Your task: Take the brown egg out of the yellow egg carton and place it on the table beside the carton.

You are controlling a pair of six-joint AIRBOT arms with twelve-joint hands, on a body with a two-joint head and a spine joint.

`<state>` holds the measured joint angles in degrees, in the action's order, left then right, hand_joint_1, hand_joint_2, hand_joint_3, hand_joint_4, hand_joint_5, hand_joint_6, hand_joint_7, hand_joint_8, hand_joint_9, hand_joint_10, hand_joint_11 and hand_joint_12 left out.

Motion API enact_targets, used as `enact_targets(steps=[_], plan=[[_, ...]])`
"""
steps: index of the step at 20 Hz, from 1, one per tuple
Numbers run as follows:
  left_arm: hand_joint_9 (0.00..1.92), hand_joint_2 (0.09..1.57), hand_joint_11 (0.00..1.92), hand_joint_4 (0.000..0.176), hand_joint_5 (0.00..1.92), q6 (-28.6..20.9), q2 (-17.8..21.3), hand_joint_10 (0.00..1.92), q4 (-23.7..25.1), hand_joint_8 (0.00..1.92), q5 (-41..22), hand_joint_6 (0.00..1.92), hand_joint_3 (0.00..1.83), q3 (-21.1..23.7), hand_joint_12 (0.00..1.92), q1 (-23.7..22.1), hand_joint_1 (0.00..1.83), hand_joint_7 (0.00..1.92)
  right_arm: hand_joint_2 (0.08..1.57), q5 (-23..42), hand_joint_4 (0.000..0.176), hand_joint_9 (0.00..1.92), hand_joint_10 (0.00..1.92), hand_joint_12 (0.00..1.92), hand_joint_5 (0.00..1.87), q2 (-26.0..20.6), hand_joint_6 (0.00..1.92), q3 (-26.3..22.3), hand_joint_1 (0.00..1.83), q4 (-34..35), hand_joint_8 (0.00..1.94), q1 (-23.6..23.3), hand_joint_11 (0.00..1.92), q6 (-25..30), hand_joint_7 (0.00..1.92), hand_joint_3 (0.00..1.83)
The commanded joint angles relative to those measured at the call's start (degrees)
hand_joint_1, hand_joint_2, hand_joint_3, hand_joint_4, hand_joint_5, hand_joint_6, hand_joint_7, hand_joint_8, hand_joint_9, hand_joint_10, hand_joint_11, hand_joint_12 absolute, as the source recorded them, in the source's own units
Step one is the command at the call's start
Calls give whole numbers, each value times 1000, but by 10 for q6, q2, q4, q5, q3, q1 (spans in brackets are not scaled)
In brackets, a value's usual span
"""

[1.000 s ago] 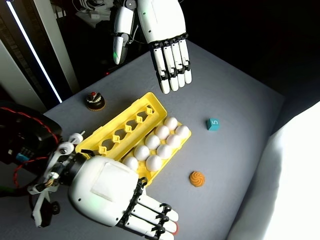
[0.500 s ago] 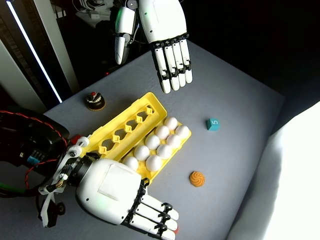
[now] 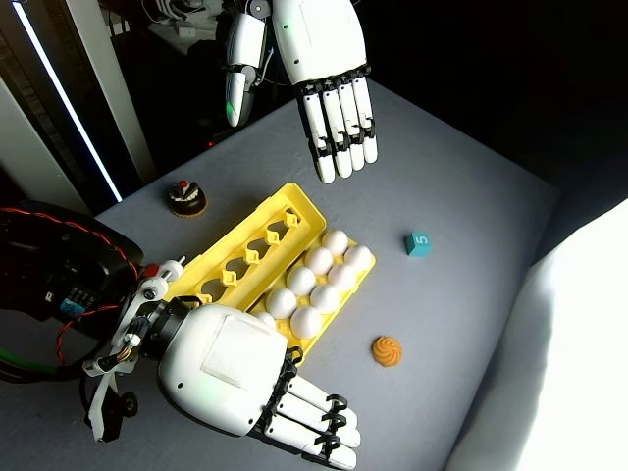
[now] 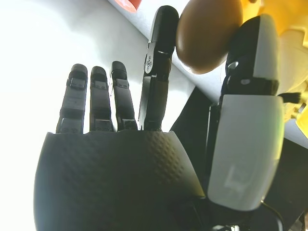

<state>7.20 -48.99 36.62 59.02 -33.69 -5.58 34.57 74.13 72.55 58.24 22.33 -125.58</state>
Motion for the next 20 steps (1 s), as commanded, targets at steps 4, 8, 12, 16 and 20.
enact_targets(steps=[4,8,12,16,20], plan=[[0,1176,0,0,0,0,3,0,35,0,-24,0,4,-1,0,-6,0,0,974,69,0,0,0,0,1361,-30,323,-9,1180,-47,4,-16,0,-14,157,0],[0,1175,0,0,9,0,3,0,35,0,-24,3,3,-1,0,-6,0,0,1002,69,57,0,0,0,1251,-53,536,-10,1128,-47,1,4,0,-33,149,1],[0,1179,0,0,1,0,3,0,33,0,-24,0,4,-1,0,-6,0,0,1005,71,36,0,0,0,1244,-62,549,-10,1132,-47,2,28,0,-43,144,1],[0,1179,0,0,8,-1,3,0,32,0,-24,3,4,-1,0,-5,0,0,994,59,35,0,0,0,1281,-58,480,-4,1139,-47,1,52,0,-57,158,0],[0,1182,0,0,12,-2,3,0,32,0,-23,4,4,-1,0,-4,0,0,1014,59,48,0,0,0,1216,-41,598,12,1124,-48,0,60,0,-58,146,2]])
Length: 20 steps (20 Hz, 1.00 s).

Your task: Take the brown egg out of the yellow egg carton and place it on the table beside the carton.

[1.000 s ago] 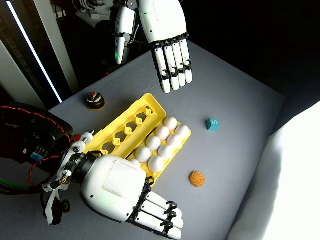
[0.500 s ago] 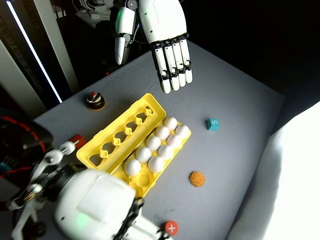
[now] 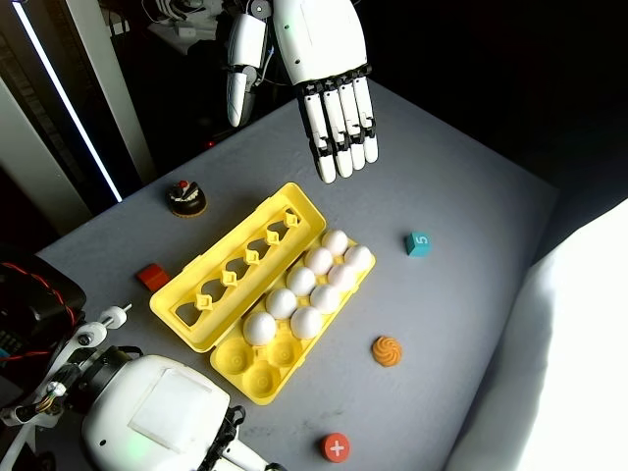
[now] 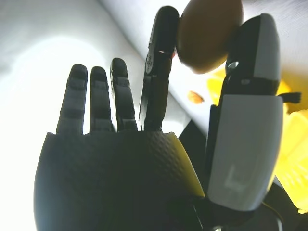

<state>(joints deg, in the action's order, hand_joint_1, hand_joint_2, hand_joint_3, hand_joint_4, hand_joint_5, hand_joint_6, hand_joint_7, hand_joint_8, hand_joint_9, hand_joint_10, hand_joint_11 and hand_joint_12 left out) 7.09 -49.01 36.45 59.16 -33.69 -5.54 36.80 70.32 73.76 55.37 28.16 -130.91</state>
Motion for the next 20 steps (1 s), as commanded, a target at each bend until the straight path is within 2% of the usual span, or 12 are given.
enact_targets(steps=[1,4,5,6,8,9,11,12,14,16,19,20], plan=[[0,1179,0,0,7,-1,3,0,34,0,-24,1,2,-1,0,-4,0,0,1016,36,96,0,0,0,1206,2,616,5,1108,-20,3,1,0,-4,159,2],[0,1175,0,0,11,-2,3,0,34,0,-24,3,0,0,0,-4,0,0,1019,36,131,0,0,0,1194,15,637,14,1095,-25,6,0,0,-4,175,1],[0,1176,0,0,8,-2,3,0,34,0,-24,1,1,0,0,-4,0,0,1024,36,109,0,0,0,1181,18,658,14,1098,-27,7,0,0,-4,198,2],[0,1180,0,0,18,-2,3,0,34,0,-24,5,2,0,0,-4,0,0,1026,36,163,0,0,0,1170,21,665,14,1079,-28,15,-1,0,-4,234,2],[0,1183,0,0,22,-2,3,0,34,0,-24,7,4,0,0,-4,0,0,1047,36,175,0,0,0,1103,24,766,14,1049,-29,4,-3,0,-4,242,5],[0,1183,0,0,12,-2,3,0,34,0,-24,2,3,0,0,-4,0,0,962,36,94,0,0,0,1046,25,348,14,933,-29,2,-3,0,-4,234,0],[0,1180,0,0,18,-2,3,0,34,0,-24,7,2,0,0,-4,0,0,918,36,52,0,0,0,1072,26,47,14,861,-29,3,-3,0,-3,198,0],[0,1178,0,0,17,-2,3,0,34,0,-24,6,0,0,0,-4,0,0,890,36,7,0,0,0,1044,26,16,14,864,-29,2,-3,0,3,197,0],[0,1177,0,0,17,-2,3,0,33,0,-24,6,0,0,0,-4,0,0,883,36,0,0,0,0,1037,27,7,14,865,-28,2,-3,0,1,197,0],[0,1181,0,0,15,-2,3,0,33,0,-24,4,2,0,0,-4,0,0,844,40,39,8,3,0,1021,25,1,15,802,-28,6,-6,0,-1,216,0],[0,1190,0,0,33,-2,3,0,33,1,-23,10,5,0,0,-4,0,3,773,39,25,0,0,0,1021,19,3,14,693,-28,0,-14,0,-2,131,0],[0,1188,0,0,17,-2,3,0,33,0,-23,2,4,0,0,-4,0,0,751,35,48,0,0,0,995,14,0,13,626,-28,0,-19,0,-2,117,0]])
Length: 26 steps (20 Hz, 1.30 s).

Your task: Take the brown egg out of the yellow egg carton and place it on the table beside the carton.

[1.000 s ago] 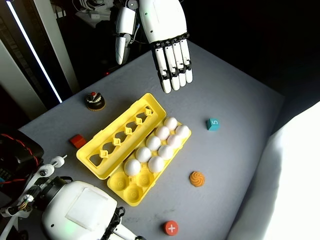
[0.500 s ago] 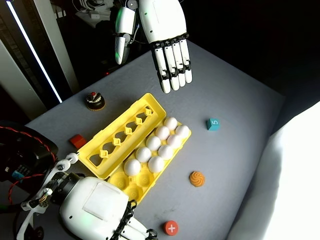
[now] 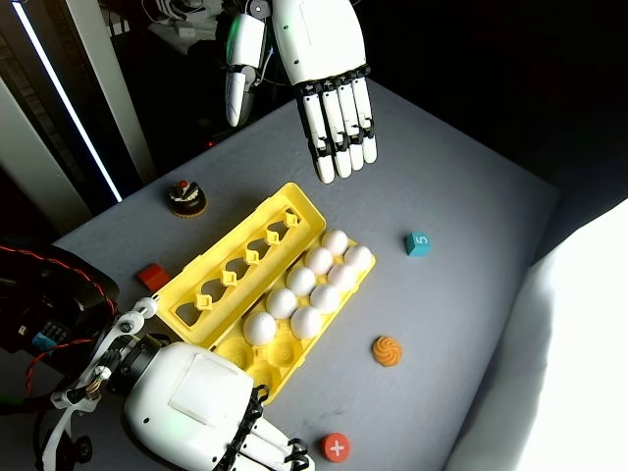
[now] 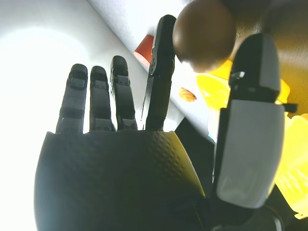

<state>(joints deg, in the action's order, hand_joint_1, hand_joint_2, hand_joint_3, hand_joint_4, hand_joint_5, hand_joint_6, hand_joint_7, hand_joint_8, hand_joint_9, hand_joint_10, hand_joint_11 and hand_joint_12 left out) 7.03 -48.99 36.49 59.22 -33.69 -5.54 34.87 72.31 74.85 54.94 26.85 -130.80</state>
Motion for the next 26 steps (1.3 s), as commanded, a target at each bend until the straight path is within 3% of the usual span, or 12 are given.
enact_targets(steps=[1,6,9,11,12,13,14,15,20,21,22,26], plan=[[0,1187,0,0,25,-1,3,0,33,0,-24,5,3,0,0,-4,0,0,741,50,52,0,0,0,979,-16,0,-3,612,-24,2,-13,0,-3,118,0],[0,1179,0,0,20,-1,3,0,33,0,-24,0,0,0,0,-4,0,0,726,25,90,0,0,0,916,-99,0,-88,567,-13,0,-42,0,-1,76,0],[0,1186,0,0,33,-1,3,0,33,4,-24,6,2,0,0,-5,0,10,733,28,86,0,0,0,889,-175,0,-174,566,-6,4,-49,0,-4,159,0],[0,1188,0,0,19,-1,3,0,33,0,-24,0,2,0,0,-5,0,0,741,13,101,0,0,0,880,-228,0,-225,510,10,12,-53,0,-5,183,2],[0,1184,0,0,24,-1,3,0,33,0,-24,3,0,0,0,-5,0,0,793,3,67,71,10,0,869,-249,0,-247,442,20,8,-56,0,-4,237,7],[0,1182,0,0,18,-1,3,0,33,0,-24,0,0,0,0,-5,0,0,857,3,0,351,67,373,925,-275,15,-274,362,31,75,-57,0,-4,576,12],[0,1183,0,0,13,-1,3,0,33,0,-24,0,0,0,0,-5,0,0,831,3,0,522,1125,1353,850,-292,1128,-294,293,35,1099,-56,162,-4,772,0],[0,1184,0,0,22,-1,3,0,33,0,-24,4,0,0,0,-6,0,0,849,4,0,820,1889,1898,1021,-311,1889,-315,206,36,1907,-56,411,-4,993,2],[0,1183,0,0,24,-1,3,0,33,0,-24,4,0,-1,0,-6,0,0,850,20,0,858,1921,1921,1045,-373,1921,-394,201,38,1941,-57,413,-6,1020,2],[0,1186,0,0,29,-1,3,0,33,0,-24,5,1,-1,0,-6,0,0,1199,20,0,1380,1921,1921,1277,-382,1921,-405,920,40,1941,-56,1297,-6,1363,100],[0,1187,0,0,30,-1,3,0,33,0,-24,6,2,-1,0,-6,0,0,1280,23,0,1523,1921,1921,1367,-391,1921,-417,1107,44,1941,-56,1548,-6,1463,92],[0,1186,0,0,25,-1,3,0,33,0,-24,1,1,-1,0,-6,0,0,1333,42,0,1478,1921,1921,1353,-425,1921,-468,1043,58,1941,-54,1537,-8,1433,81]])
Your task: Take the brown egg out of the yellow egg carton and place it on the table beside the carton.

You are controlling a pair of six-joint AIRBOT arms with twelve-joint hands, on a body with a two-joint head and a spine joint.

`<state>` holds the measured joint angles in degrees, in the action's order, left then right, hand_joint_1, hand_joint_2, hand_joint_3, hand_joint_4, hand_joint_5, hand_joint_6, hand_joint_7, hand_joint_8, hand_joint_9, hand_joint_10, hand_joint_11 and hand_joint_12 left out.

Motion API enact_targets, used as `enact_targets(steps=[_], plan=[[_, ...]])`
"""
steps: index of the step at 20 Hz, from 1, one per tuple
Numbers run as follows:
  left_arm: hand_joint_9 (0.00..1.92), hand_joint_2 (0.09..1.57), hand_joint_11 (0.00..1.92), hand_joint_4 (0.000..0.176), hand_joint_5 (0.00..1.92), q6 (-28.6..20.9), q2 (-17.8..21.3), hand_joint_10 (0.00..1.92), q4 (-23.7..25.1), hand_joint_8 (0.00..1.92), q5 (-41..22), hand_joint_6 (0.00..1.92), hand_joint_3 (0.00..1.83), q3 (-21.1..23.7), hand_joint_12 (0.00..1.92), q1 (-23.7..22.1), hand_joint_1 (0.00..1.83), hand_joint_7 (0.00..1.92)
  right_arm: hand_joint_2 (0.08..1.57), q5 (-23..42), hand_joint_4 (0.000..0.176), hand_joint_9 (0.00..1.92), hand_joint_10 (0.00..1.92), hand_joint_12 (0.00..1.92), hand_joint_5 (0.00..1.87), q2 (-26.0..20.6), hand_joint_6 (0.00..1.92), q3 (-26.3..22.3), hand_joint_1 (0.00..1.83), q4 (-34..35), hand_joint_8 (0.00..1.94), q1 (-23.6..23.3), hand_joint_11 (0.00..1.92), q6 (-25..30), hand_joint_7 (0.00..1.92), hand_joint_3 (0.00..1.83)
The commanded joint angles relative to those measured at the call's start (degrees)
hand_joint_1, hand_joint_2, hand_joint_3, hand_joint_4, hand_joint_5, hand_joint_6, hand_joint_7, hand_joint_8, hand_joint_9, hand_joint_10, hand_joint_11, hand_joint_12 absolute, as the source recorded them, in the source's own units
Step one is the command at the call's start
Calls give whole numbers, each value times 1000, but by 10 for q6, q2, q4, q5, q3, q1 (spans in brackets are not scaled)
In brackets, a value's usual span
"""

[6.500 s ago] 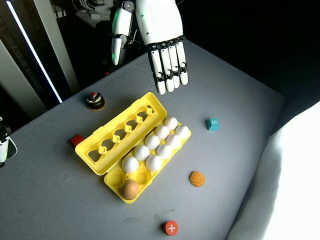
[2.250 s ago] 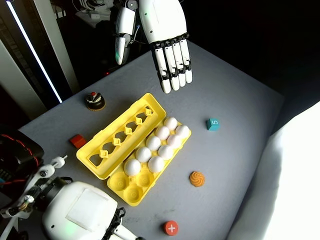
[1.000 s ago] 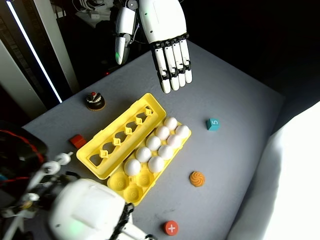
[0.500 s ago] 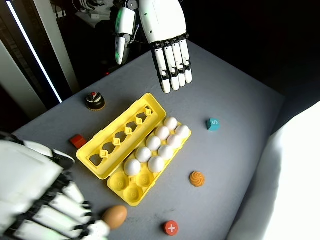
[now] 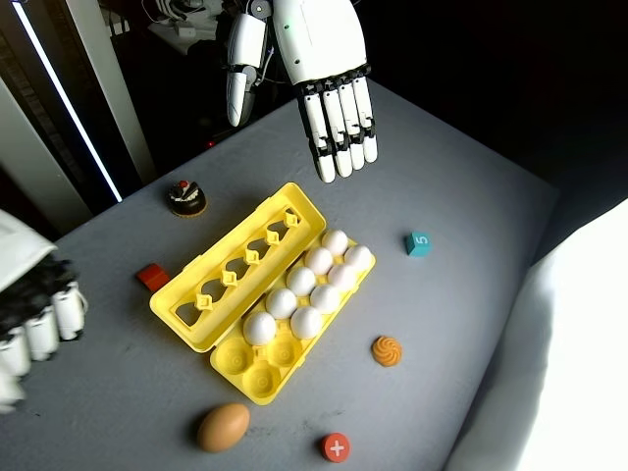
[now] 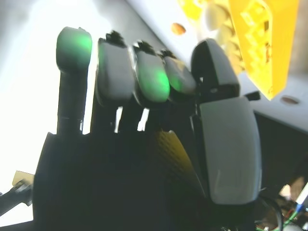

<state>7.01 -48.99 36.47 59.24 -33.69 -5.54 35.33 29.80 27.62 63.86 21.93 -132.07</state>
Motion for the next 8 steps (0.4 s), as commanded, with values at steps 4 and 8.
enact_targets(steps=[4,8], plan=[[0,1189,0,0,37,-1,3,0,33,0,-24,5,2,-1,0,-7,0,0,1279,47,0,1487,1921,1921,1376,-3,1921,-19,1114,52,1941,-8,1509,-88,1451,44],[0,1181,0,0,49,-1,3,0,33,4,-24,8,0,0,0,-6,0,11,1303,82,0,1504,1921,1921,1393,-3,1921,-21,1150,59,1941,-7,1463,-94,1478,32]])
